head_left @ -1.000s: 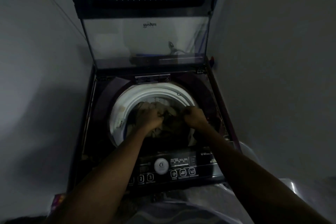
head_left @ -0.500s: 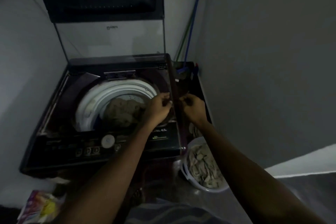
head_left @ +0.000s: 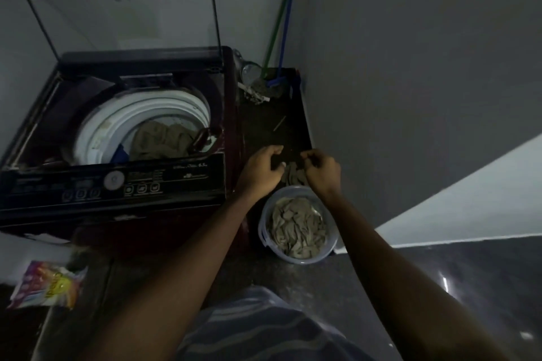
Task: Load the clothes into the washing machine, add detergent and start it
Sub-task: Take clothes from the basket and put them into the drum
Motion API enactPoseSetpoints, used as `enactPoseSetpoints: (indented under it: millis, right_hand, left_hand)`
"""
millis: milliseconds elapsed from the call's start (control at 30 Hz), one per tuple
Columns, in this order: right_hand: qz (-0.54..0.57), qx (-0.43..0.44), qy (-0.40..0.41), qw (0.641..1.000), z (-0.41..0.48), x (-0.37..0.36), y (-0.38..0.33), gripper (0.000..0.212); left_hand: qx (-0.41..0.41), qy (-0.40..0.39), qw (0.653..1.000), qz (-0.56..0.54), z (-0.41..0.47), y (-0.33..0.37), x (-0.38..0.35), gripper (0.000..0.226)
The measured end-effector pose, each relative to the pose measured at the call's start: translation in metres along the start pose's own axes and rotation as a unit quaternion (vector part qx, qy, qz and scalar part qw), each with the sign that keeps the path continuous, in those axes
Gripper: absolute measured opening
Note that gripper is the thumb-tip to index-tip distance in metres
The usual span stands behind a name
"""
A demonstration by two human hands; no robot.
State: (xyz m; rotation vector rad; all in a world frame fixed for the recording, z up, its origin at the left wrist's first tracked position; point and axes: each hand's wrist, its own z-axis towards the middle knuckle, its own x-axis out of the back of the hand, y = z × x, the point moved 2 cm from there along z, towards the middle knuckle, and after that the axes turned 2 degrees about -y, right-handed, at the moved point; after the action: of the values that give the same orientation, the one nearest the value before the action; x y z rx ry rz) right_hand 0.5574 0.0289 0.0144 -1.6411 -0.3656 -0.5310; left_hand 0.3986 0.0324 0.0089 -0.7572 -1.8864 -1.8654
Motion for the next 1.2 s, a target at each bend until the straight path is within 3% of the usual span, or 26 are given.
enactPoseSetpoints:
  millis: [300, 533, 733, 900, 1067, 1200]
  right_hand:
    - [-0.019, -0.077, 0.025, 0.997, -0.015, 0.005, 0.06, 0.022]
    - [-0.04, -0.124, -0.015, 0.991, -0.013, 0.006, 0.106, 0.022]
    - [-0.09, -0.134, -0.126, 0.979, 0.0, -0.004, 0.181, 0.021]
    - [-0.181, -0.172, -0.199, 0.948, 0.011, -0.043, 0.278, 0.028]
    - [-0.25, -0.157, -0.342, 0.892, 0.021, -0.116, 0.384, 0.03]
    - [-0.281, -0.122, -0.393, 0.867, 0.023, -0.177, 0.445, 0.029]
  left_hand:
    - [0.023, -0.083, 0.996, 0.018, 0.008, -0.021, -0.059, 0.044]
    - [0.061, -0.119, 0.991, 0.011, 0.001, -0.041, -0.104, 0.042]
    - [0.132, -0.11, 0.985, 0.019, -0.014, -0.089, -0.166, 0.041]
    - [0.227, -0.112, 0.966, -0.059, -0.011, -0.166, -0.237, 0.032]
    - [0.236, -0.148, 0.96, -0.02, -0.001, -0.262, -0.31, 0.038]
    - [0.237, -0.162, 0.958, 0.001, -0.004, -0.322, -0.349, 0.034]
